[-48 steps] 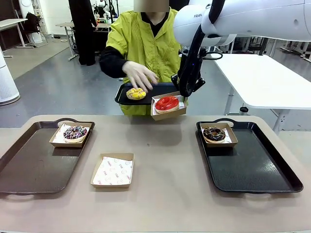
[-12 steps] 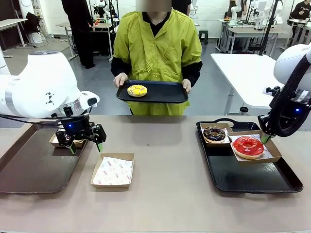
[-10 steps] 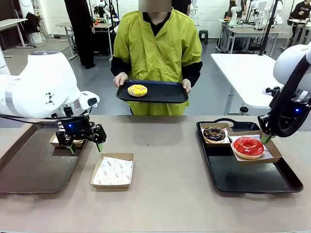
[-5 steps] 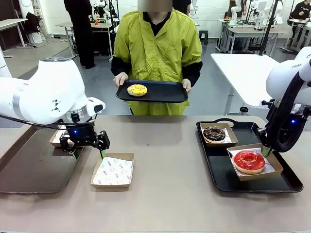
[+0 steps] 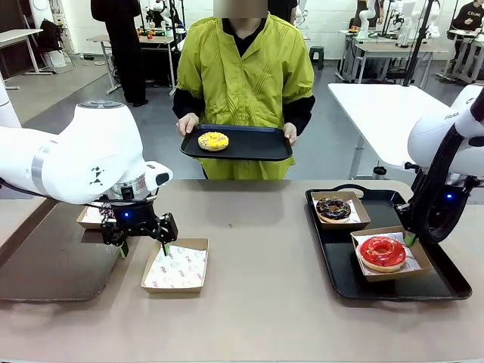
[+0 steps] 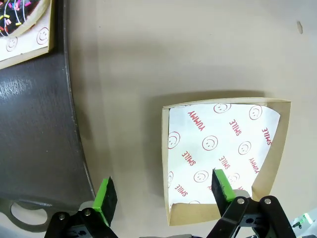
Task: Individually package the donuts and arrange them on the tray.
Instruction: Place the picked Paper togo box on the Handle tray while simultaneously picking up another Paper togo box from the table with the other hand.
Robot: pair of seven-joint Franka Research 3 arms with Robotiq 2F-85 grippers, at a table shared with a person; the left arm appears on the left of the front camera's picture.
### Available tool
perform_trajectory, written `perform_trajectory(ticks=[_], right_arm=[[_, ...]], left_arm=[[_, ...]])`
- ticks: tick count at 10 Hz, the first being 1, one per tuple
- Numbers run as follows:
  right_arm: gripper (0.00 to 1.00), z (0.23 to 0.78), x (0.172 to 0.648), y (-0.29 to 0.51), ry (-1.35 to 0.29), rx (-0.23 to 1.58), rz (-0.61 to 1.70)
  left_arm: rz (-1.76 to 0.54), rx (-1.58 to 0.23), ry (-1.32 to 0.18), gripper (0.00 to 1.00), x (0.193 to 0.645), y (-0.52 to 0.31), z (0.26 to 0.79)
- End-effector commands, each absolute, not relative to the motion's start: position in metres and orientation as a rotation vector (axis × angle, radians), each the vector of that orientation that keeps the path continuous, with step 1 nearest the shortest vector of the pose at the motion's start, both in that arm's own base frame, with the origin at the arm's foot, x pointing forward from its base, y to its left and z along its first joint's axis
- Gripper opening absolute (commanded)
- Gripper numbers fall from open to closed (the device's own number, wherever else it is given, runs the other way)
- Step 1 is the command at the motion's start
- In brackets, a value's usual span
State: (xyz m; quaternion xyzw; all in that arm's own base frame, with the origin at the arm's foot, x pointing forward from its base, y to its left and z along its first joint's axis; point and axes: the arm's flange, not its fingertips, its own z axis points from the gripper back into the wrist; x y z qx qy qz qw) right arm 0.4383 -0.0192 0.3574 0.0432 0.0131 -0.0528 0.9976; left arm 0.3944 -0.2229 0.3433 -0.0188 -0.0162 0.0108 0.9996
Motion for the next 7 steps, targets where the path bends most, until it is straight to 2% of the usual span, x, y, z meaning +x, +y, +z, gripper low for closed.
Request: perform_trajectory(ticks=[1, 5, 6, 7], right_arm=[[0.01, 0.353, 0.449, -0.02, 0.012, 0.106, -0.137], [0.01, 0.345, 0.459, -0.023, 0.008, 0.11, -0.133], [0.61, 0.345, 0.459, -0.024, 0.015, 0.115, -0.129], [0.61, 0.346, 0.458, -0.024, 0.016, 0.114, -0.129]], left_arm=[[0.053, -0.015, -0.064, 1.0, 0.394, -0.229, 0.329], [0.036, 0.002, -0.061, 1.0, 0.396, -0.229, 0.318], [0.026, -0.005, -0.058, 1.0, 0.396, -0.229, 0.318], [0.026, -0.017, -0.05, 0.42, 0.396, -0.229, 0.319]])
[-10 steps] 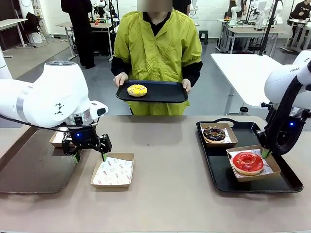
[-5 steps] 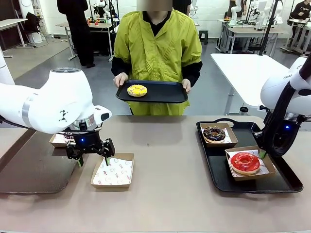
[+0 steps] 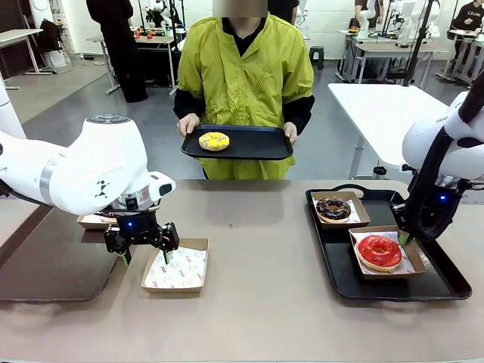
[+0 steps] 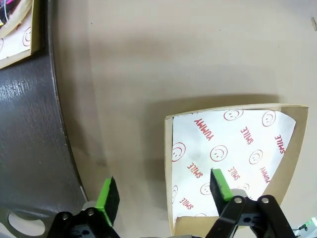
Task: Individually package the donuts and arrange them on the tray.
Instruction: Place the picked Paper togo box on the Handle tray while simultaneously picking up another Paper togo box from the table with the other hand.
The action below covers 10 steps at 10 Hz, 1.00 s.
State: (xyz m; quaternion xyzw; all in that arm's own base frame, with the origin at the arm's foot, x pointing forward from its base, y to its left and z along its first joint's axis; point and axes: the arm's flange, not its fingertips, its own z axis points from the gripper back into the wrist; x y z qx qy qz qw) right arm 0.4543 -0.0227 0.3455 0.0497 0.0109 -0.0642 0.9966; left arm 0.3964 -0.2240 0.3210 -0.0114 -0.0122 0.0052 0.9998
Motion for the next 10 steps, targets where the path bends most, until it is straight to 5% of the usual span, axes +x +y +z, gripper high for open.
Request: perform_trajectory(ticks=[1, 2, 3, 4, 10], right_arm=[[1.0, 0.3459, 0.4581, -0.0238, 0.014, 0.117, -0.133], [0.63, 0.3457, 0.458, -0.024, 0.013, 0.118, -0.135], [1.0, 0.3459, 0.4582, -0.024, 0.01, 0.121, -0.138], [1.0, 0.3459, 0.4579, -0.0243, 0.011, 0.122, -0.138], [1.0, 0.347, 0.4562, -0.0292, 0.005, 0.148, -0.146]], left_arm=[[0.027, -0.021, -0.046, 0.42, 0.3969, -0.2286, 0.32], [0.027, -0.023, -0.046, 0.0, 0.3967, -0.2287, 0.3206], [0.027, -0.028, -0.046, 0.37, 0.3966, -0.2285, 0.3224], [0.029, -0.031, -0.048, 0.0, 0.3966, -0.2284, 0.3238], [0.037, -0.044, -0.036, 0.0, 0.3974, -0.2285, 0.3275]])
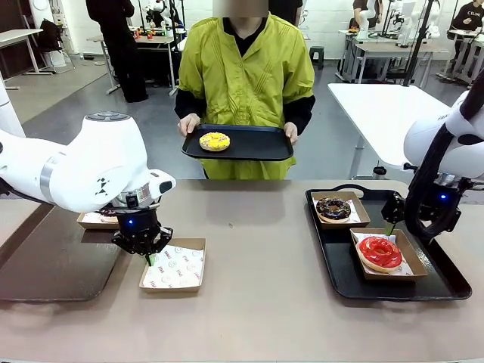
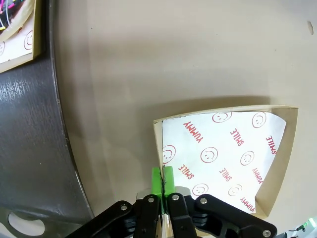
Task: Individually package the donuts and arrange them on the tray.
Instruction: Place the picked Paper togo box on the Handle tray while simultaneously picking up another Paper togo box from the table with the other hand.
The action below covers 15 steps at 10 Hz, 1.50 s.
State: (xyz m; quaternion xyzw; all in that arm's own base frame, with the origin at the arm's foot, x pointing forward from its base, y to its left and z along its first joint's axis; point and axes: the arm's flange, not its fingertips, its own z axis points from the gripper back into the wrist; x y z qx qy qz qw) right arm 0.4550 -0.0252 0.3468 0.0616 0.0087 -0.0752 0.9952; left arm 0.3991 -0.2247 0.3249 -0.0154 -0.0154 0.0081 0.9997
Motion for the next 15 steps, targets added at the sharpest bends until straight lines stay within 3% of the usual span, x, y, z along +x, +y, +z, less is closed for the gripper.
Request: perform_trajectory(ticks=[1, 4, 6, 10, 12, 15], right_arm=[[1.0, 0.348, 0.456, -0.03, 0.001, 0.154, -0.148], [1.0, 0.358, 0.451, -0.038, -0.02, 0.198, -0.139], [1.0, 0.395, 0.435, -0.076, 0.016, 0.532, 0.086], [1.0, 0.449, 0.396, -0.211, -0.131, 1.075, 0.085], [1.0, 0.442, 0.379, -0.255, -0.182, 1.216, 0.062], [1.0, 0.412, 0.365, -0.279, -0.193, 1.289, 0.018]], left_arm=[[0.037, -0.044, -0.034, 0.0, 0.398, -0.228, 0.329], [0.041, -0.061, -0.02, 0.0, 0.4, -0.227, 0.334], [0.033, -0.113, 0.014, 0.0, 0.404, -0.223, 0.359], [0.029, -0.189, -0.029, 0.0, 0.444, -0.208, 0.436], [-0.003, -0.197, -0.057, 0.0, 0.465, -0.21, 0.466], [-0.016, -0.191, -0.076, 0.0, 0.508, -0.218, 0.491]])
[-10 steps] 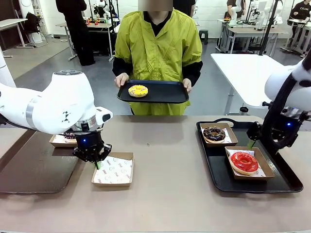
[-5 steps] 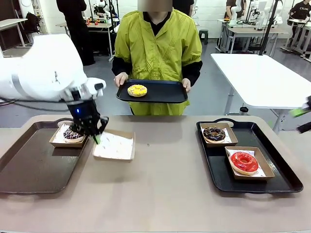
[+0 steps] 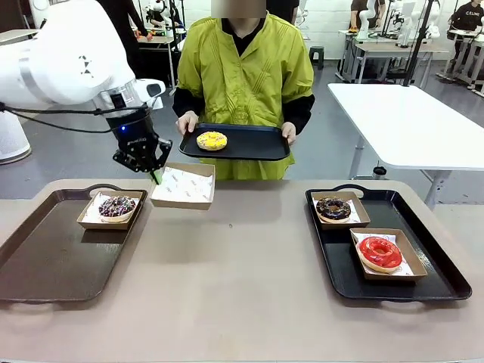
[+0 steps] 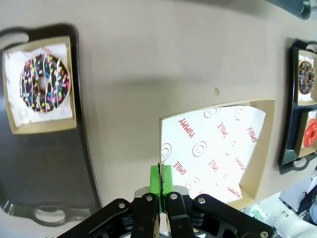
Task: Individually package the donuts and arrange them on the tray.
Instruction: Place the picked Paper togo box on the Handle tray while simultaneously picking up another Paper togo box from the table with the other hand.
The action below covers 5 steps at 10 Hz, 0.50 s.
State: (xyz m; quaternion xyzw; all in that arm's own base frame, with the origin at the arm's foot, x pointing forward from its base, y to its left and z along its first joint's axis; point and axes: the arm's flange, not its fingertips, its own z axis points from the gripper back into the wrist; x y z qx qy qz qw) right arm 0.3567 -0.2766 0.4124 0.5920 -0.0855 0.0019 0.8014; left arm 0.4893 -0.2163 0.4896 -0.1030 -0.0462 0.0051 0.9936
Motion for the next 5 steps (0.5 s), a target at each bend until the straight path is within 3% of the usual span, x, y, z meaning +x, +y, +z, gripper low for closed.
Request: perform_trajectory(ticks=[1, 4, 5], right_arm=[[1.0, 0.402, 0.365, -0.28, -0.185, 1.299, 0.006], [1.0, 0.389, 0.366, -0.268, -0.226, 1.263, 0.014], [1.0, 0.389, 0.362, -0.277, -0.159, 1.294, -0.018]], left_arm=[[-0.022, -0.182, -0.071, 0.0, 0.519, -0.221, 0.491], [-0.014, -0.143, -0.052, 0.0, 0.543, -0.225, 0.479], [-0.032, -0.125, -0.054, 0.0, 0.54, -0.224, 0.476]])
